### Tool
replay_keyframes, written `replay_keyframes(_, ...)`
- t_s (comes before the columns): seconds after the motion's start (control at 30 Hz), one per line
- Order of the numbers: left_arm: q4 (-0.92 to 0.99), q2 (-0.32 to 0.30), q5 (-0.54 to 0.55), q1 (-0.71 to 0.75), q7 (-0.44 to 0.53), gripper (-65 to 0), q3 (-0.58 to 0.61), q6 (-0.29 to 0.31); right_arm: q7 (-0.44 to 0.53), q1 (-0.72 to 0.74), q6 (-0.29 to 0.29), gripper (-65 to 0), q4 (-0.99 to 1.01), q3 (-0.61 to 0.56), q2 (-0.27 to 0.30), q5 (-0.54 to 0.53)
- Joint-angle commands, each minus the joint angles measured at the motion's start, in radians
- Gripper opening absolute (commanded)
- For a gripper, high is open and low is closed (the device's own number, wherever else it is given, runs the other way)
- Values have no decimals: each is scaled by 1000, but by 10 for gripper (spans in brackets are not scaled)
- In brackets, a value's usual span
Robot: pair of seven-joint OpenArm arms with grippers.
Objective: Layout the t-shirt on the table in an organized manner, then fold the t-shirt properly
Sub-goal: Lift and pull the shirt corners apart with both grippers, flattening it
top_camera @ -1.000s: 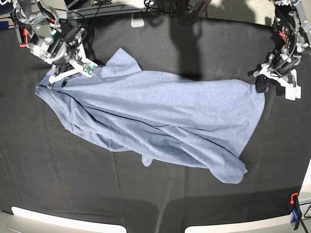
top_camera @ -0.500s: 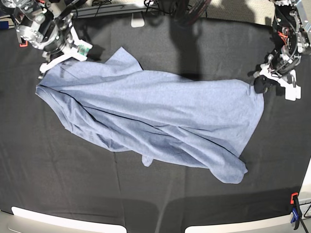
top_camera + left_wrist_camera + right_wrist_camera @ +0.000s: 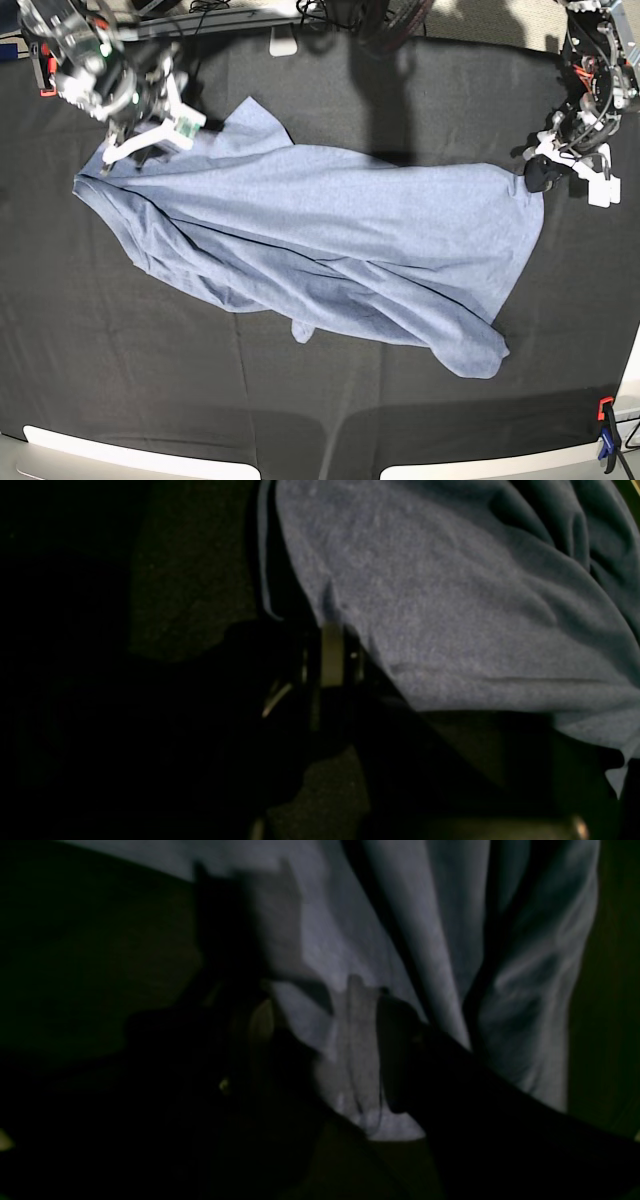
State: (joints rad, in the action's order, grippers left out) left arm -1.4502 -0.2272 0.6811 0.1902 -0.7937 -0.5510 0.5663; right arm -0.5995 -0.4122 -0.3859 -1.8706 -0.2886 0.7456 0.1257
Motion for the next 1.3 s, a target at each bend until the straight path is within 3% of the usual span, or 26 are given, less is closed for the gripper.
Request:
replay_keyframes(0.0,-16,-12,20,-8,13,-650,-6,11,8,17,6,-377,-3,5,4,-2)
replay_keyframes(0.2,-16,-12,20,-8,24,-650,-6,11,16,48,5,-391,5,5,-20,-2)
replay_keyframes(0.3,-16,-12,20,-8,24,-650,-6,11,14,63,4,-442,6,5,-20,5)
replay_keyframes(0.63,-16,-12,20,-8,23,-650,-6,11,12,93,4,-446,29,5,-20,1)
replay_keyframes(0.7,-16,-12,20,-8,23,-650,-6,11,12,93,4,-504,45,5,-20,1)
replay_keyframes(0.8,-16,-12,20,-7,23,-650,-6,11,9,93,-4,-650,48,5,-20,-6)
replay_keyframes(0.9,-19,-13,28,-5,1,-650,-6,11,3,88,2,-650,27,5,-16,8)
replay_keyframes(0.97,-39,-21,50,14,-7,-650,-6,11,5,59,1,-650,-17,6,18,32)
replay_keyframes(1.27,-299,-58,80,233,-6,-650,-101,10,-30,-168,0,-650,-216,7,296,36)
